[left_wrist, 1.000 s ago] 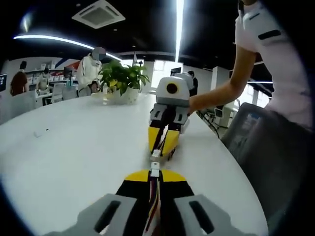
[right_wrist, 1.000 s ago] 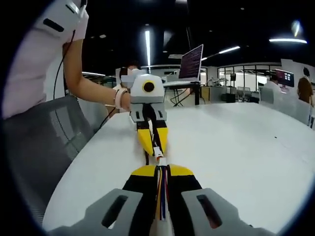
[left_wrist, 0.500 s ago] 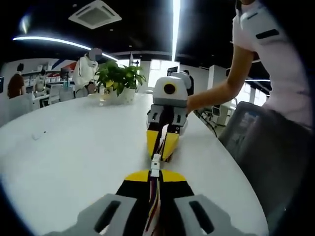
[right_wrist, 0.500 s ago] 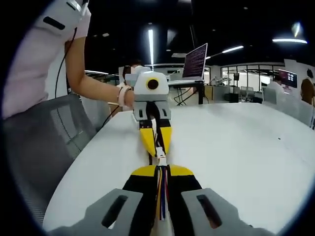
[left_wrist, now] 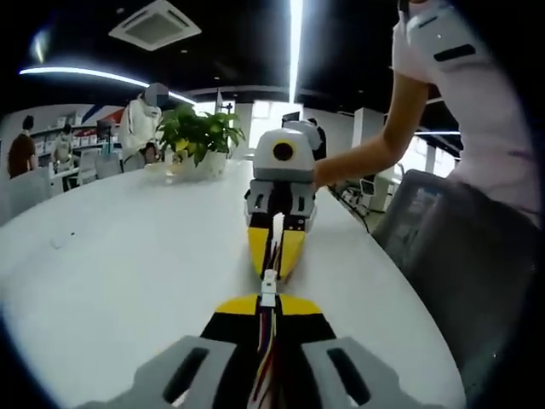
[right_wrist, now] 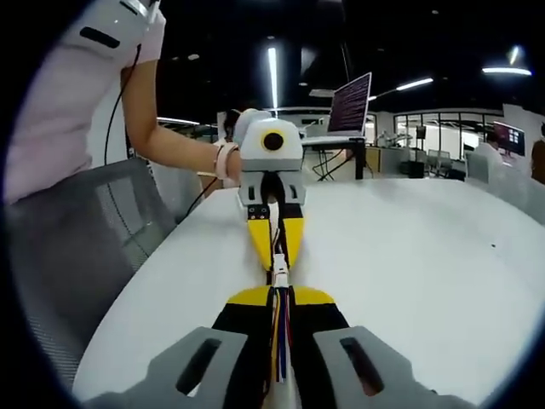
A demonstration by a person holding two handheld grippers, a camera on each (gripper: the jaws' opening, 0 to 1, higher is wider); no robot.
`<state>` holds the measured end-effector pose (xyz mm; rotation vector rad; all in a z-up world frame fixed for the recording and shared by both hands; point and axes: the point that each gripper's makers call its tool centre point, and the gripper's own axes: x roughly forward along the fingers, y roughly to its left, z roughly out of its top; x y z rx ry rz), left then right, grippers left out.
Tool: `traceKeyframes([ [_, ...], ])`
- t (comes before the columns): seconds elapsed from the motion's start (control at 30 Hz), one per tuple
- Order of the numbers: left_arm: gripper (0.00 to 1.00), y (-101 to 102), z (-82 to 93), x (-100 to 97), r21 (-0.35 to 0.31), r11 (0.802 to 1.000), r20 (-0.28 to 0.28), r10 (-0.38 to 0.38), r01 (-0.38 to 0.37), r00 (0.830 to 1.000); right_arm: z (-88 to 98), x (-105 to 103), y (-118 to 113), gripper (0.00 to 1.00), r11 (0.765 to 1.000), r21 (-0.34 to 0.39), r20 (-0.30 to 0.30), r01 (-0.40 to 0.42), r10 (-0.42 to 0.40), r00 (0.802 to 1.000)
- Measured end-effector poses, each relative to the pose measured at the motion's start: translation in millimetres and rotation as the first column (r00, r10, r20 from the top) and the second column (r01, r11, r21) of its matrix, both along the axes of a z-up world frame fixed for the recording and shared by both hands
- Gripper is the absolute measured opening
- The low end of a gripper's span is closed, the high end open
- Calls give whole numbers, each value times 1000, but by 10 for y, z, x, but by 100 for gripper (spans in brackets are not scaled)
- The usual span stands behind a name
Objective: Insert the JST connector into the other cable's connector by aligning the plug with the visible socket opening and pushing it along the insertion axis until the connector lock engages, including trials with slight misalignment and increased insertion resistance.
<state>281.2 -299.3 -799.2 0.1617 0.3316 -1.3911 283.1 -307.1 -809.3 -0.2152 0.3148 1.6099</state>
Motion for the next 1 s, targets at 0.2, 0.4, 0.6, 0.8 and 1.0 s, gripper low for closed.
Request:
traceKeyframes([
  [0.2, 0, -7, 44, -11, -15, 1000, -5, -16, 15, 1000, 40, -9, -4, 3, 1000, 19, -8, -9, 9, 1000],
  [0.4, 0, -43, 69, -36, -36, 999, -13, -36, 35, 999, 73, -38, 3, 3, 999, 32, -18, -23, 23, 1000],
  [0.6, 0, -62, 64, -37, -38, 998, -16, -41, 40, 999, 69, -55, -8, 3, 999, 31, -30, -25, 26, 999],
  [0.8, 0, -83, 110, 1, -54, 998, -11, -30, 29, 1000, 122, -17, -34, 3, 999, 45, -39, -7, 9, 999],
  [1.0, 0, -114, 144, 25, -72, 997, -20, -11, 10, 1000, 170, 9, -48, 3, 998, 62, -53, 7, -3, 999],
])
